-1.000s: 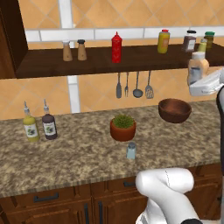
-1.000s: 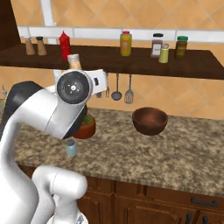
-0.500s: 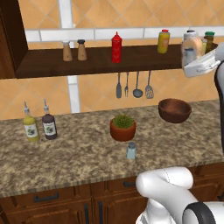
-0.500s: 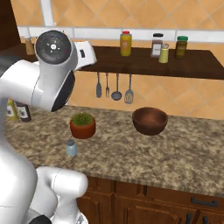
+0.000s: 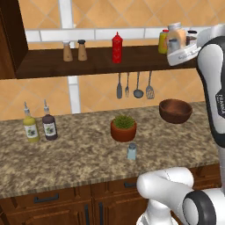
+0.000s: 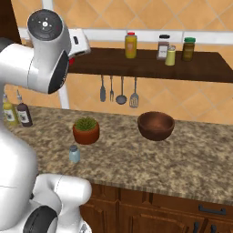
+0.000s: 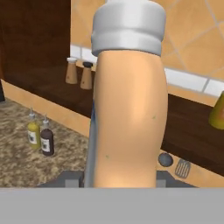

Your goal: Put the shaker and condiment bottle from the counter next to their counterparts in the cabinet.

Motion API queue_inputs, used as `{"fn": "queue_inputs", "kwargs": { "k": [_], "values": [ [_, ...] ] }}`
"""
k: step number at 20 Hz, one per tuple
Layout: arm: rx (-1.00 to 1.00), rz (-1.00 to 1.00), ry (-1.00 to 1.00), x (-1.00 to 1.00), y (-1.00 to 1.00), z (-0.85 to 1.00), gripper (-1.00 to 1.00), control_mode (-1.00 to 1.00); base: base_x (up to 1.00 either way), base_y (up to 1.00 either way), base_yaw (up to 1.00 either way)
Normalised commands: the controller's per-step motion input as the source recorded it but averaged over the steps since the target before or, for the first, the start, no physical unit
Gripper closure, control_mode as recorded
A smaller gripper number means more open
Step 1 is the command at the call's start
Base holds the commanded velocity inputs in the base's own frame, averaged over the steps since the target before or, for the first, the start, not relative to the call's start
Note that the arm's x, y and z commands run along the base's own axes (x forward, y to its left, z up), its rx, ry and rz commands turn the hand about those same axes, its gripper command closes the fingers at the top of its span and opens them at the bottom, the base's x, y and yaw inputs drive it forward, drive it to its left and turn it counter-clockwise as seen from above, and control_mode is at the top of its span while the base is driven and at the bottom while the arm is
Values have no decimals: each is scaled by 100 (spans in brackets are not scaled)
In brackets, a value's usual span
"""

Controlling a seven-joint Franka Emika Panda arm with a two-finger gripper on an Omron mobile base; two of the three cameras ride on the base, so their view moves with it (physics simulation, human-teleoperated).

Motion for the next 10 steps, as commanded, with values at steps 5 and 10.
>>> {"fn": "queue_inputs", "kwargs": {
  "k": [5, 10],
  "values": [
    [1, 0, -2, 52, 9, -16, 100, -100, 0, 0, 0],
    [4, 0, -10, 54, 0, -39, 100, -100, 0, 0, 0]
  ]
}}
